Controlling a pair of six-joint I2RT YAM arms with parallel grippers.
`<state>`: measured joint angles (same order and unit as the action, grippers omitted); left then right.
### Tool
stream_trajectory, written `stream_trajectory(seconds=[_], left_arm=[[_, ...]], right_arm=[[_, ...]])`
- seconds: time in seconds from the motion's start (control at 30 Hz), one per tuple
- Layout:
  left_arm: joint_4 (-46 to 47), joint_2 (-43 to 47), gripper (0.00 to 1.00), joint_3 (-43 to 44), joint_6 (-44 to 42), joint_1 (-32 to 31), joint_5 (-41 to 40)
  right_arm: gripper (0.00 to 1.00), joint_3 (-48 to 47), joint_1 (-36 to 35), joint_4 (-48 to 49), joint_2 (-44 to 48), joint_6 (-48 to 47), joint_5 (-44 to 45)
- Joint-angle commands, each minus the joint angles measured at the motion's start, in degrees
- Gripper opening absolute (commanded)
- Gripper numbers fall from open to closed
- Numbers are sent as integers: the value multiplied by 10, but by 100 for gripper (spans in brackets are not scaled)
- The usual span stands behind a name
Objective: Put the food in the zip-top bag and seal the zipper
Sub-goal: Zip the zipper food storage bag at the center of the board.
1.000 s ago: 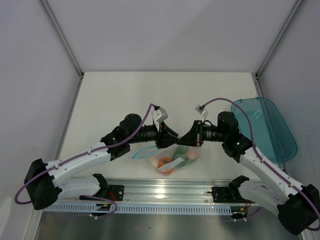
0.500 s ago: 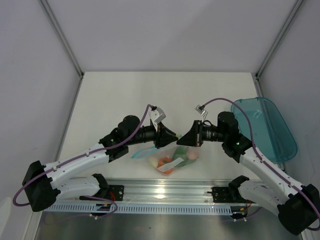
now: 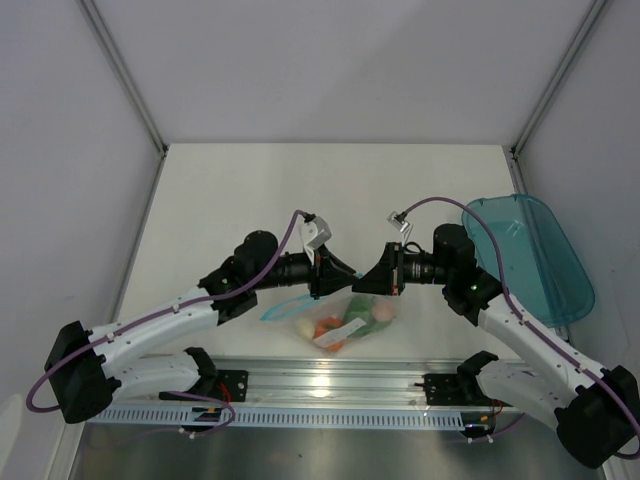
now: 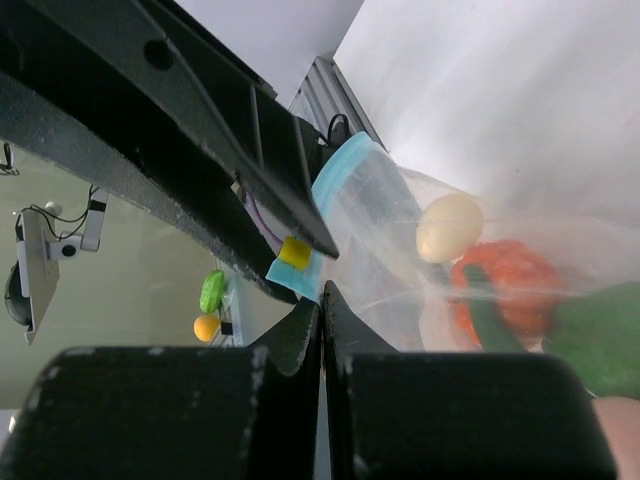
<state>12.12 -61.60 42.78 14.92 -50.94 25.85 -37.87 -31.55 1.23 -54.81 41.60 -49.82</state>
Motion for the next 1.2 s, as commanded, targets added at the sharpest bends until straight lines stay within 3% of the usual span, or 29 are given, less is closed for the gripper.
stream_trajectory(seconds=[0.0,0.13,0.33,0.5,0.9,1.17], left_arm=[[29,-1,25,2,-7,-4,35],[29,-6,21,3,-6,-4,39],[-2,-16,1,13,2,1,35],[-24,-20,1,13,34,18,35],[-40,-6,1,-4,53,47,58],[-22,-11,0,-3,71,49,97]], right_arm=[[0,-2,0,32,0,2,5],[0,-4,-1,29,0,1,10],[0,4,-2,53,8,8,24],[0,18,0,80,30,22,34],[0,103,33,303,41,180,26],[0,107,30,296,44,182,51]])
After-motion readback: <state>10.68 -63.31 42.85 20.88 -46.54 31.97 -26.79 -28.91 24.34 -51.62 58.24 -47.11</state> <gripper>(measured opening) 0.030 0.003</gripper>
